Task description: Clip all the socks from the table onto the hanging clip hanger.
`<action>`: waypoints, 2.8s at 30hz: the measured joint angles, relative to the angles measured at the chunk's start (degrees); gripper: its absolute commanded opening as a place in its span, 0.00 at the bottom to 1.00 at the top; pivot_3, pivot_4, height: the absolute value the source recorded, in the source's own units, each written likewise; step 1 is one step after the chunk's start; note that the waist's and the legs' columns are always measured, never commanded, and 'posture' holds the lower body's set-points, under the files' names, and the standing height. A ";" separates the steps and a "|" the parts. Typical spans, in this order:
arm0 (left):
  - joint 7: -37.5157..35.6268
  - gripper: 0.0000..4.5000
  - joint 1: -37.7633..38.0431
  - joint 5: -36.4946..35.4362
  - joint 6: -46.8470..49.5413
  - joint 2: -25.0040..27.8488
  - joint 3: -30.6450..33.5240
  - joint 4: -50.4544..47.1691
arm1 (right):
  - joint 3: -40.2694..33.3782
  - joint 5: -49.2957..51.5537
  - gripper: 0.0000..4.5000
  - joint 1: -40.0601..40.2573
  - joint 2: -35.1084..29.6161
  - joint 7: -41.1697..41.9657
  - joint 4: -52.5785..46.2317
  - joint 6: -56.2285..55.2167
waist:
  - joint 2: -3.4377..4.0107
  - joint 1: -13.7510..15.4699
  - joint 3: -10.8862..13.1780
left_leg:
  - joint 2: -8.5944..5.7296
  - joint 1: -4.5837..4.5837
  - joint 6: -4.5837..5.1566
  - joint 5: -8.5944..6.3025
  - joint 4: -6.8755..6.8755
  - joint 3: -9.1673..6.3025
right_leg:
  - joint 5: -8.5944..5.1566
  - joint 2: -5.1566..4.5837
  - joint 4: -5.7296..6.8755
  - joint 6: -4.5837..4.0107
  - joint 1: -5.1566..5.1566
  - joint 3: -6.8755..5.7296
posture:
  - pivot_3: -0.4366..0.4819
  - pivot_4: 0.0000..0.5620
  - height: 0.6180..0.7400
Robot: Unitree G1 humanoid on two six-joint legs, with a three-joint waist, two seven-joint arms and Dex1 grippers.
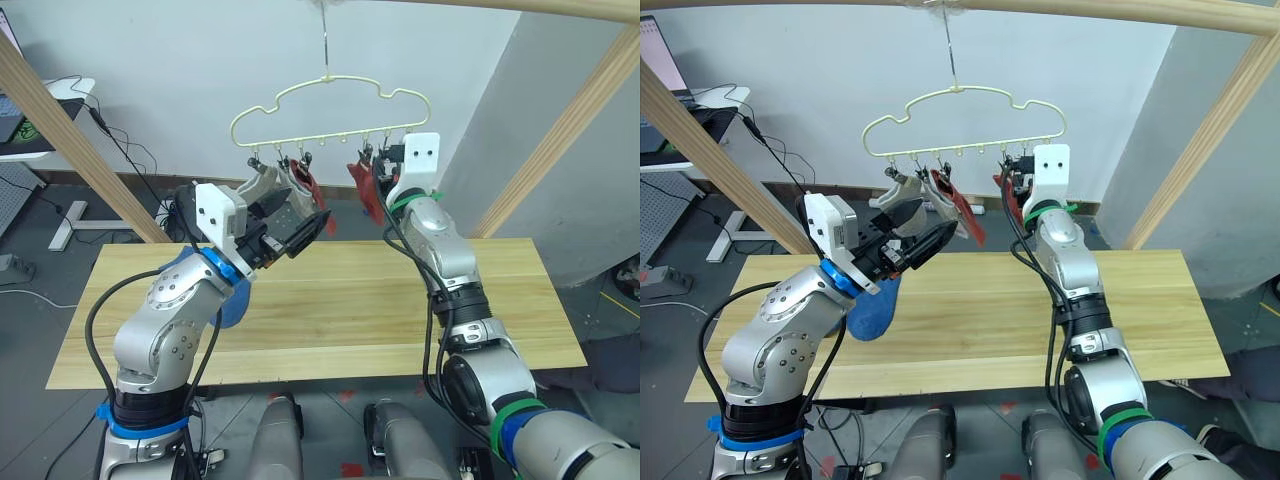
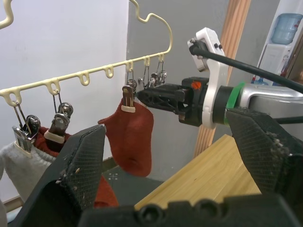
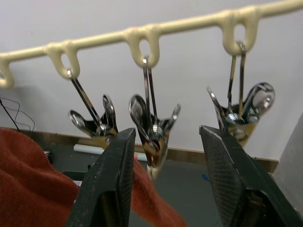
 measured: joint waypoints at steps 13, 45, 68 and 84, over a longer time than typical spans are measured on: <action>-0.14 1.00 -0.01 0.33 -0.94 0.00 -0.38 0.00 | -1.07 0.69 0.49 -1.96 1.56 -0.01 2.77 -1.46 | 0.01 0.01 0.00 | 0.00 0.00 0.00 0.00 -0.01 0.00 | 0.00 0.00 0.00 0.00 0.00 -0.01 | 0.59 0.41 1.00; -0.42 1.00 -0.03 0.99 -1.19 0.08 -1.02 0.03 | -1.06 1.16 0.41 -2.67 2.15 -0.41 1.57 -1.33 | 0.01 0.02 0.01 | 0.01 0.00 0.00 0.00 -0.01 0.00 | 0.00 0.00 0.00 0.00 0.00 -0.01 | 0.59 0.40 1.00; -0.57 1.00 -0.34 1.41 -1.88 0.08 -1.05 0.16 | -1.04 1.94 0.41 -2.66 2.74 -0.07 0.45 0.35 | 0.01 0.02 0.01 | 0.01 0.00 0.00 0.00 -0.02 0.00 | 0.00 0.00 0.00 0.00 0.00 -0.01 | 0.59 0.38 1.00; -0.56 1.00 -0.60 1.44 -1.89 0.05 -1.66 0.16 | -1.03 1.98 0.00 -2.66 2.56 0.08 0.44 0.33 | 0.01 0.02 0.00 | 0.01 0.00 0.00 0.00 -0.01 0.00 | 0.00 0.00 0.00 0.00 0.00 -0.01 | 0.59 0.37 1.00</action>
